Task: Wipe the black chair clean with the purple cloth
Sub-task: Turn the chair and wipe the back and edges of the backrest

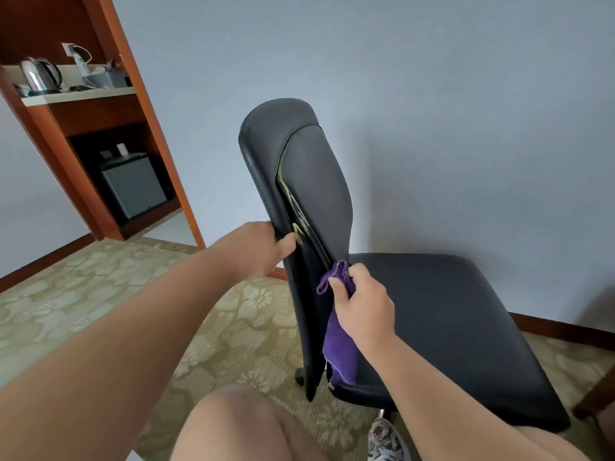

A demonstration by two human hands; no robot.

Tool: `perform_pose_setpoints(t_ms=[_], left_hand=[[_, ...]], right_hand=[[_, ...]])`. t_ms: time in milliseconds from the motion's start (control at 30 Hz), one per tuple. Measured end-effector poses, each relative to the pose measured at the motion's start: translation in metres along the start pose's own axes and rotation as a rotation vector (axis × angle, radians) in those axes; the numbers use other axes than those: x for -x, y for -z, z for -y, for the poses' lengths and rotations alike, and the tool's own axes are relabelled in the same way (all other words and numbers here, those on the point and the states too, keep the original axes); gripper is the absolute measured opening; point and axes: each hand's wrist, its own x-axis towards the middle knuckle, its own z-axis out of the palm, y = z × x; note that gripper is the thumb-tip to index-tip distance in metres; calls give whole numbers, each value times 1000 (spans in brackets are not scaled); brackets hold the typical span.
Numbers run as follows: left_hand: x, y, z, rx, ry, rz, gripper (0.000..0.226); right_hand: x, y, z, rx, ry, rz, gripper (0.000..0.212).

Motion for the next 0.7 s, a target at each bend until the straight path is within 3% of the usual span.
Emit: perform_pose_setpoints(t_ms=[233,367,533,700], left_hand=[[1,9,-5,-172,2,29,47],[-1,7,1,-90,10,44,45],[-5,12,11,-213,-115,44,59],[-10,14,17,-188,-110,21,65]], right_hand=[[-14,7,39,-121,68,-88,24],[-13,2,37,-52,115,-98,29],[-1,-9,9,29,133,-130,33],[-5,-12,8,-112,64,-78,12]])
